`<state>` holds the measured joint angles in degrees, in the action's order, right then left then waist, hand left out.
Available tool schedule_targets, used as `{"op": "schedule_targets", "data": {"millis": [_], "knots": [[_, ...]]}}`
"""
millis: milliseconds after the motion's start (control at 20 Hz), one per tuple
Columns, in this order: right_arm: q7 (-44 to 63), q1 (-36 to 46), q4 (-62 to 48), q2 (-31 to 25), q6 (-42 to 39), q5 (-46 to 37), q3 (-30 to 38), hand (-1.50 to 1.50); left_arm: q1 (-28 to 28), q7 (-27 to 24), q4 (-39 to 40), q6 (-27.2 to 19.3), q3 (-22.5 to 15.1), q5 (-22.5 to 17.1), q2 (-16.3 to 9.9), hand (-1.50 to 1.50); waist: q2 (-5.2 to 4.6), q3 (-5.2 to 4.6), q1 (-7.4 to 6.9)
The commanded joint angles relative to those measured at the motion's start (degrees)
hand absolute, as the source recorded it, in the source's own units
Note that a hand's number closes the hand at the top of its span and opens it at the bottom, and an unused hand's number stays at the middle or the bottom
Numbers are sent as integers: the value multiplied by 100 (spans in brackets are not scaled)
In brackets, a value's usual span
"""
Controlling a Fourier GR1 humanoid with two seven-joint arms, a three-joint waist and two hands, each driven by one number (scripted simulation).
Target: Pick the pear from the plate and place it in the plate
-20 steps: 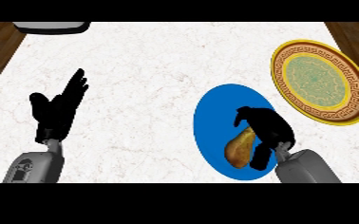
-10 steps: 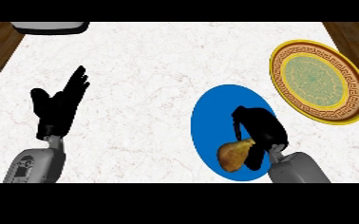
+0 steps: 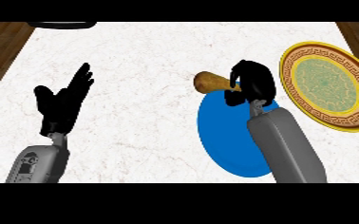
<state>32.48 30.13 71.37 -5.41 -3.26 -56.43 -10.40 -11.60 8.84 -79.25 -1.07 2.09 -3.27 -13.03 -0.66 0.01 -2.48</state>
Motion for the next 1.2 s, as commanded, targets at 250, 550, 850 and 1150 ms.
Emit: {"op": "schedule_targets", "data": {"millis": [250,550,850,1150], "knots": [[1399,1498,-903,-109,2259,-1940,427,150,-18,-96,103,-80,-52,118,87,0,4,-6,41],[1826,1607,-1001,-210,2916,-1889,1071,150,155,-120,23,-84,129,51,24,0,56,0,190],[1384,1382,-1607,-602,3623,-1478,1723,150,145,338,-306,-32,119,36,-29,0,51,2,188],[568,777,-1471,-1232,3580,-703,2175,150,185,259,-270,-62,156,116,31,0,63,1,240]]}}
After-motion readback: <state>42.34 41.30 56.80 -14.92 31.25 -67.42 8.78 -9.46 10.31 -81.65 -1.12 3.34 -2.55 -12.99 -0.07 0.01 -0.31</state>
